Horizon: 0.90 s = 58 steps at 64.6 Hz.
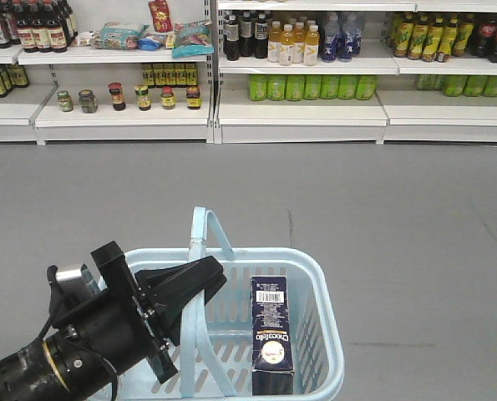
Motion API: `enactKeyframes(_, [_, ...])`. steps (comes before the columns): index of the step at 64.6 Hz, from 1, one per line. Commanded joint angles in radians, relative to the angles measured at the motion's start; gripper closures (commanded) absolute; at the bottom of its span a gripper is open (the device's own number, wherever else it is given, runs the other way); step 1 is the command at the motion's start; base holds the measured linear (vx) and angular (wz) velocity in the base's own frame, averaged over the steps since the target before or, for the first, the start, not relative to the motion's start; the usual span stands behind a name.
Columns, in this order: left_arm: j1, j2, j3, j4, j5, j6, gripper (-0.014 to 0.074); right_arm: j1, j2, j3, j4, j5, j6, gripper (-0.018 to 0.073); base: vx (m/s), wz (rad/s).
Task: Left arm holds basket, right arm returns cookies
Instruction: 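Drive toward the drink shelves holding the basket in the left gripper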
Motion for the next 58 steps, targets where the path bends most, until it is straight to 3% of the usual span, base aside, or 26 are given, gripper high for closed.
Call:
enactKeyframes(1, [-0.007,-0.032,-0.027,-0.020,-0.287,0.000,0.0596,-0.008,-0.012,0.019,0.000,-0.072,-0.006,0.0569,0.54,-0.03])
enactKeyframes(58, [-0.007,-0.032,-0.027,-0.020,-0.287,0.000,0.0596,-0.008,-0.012,0.019,0.000,-0.072,-0.006,0.0569,0.53,-0.01])
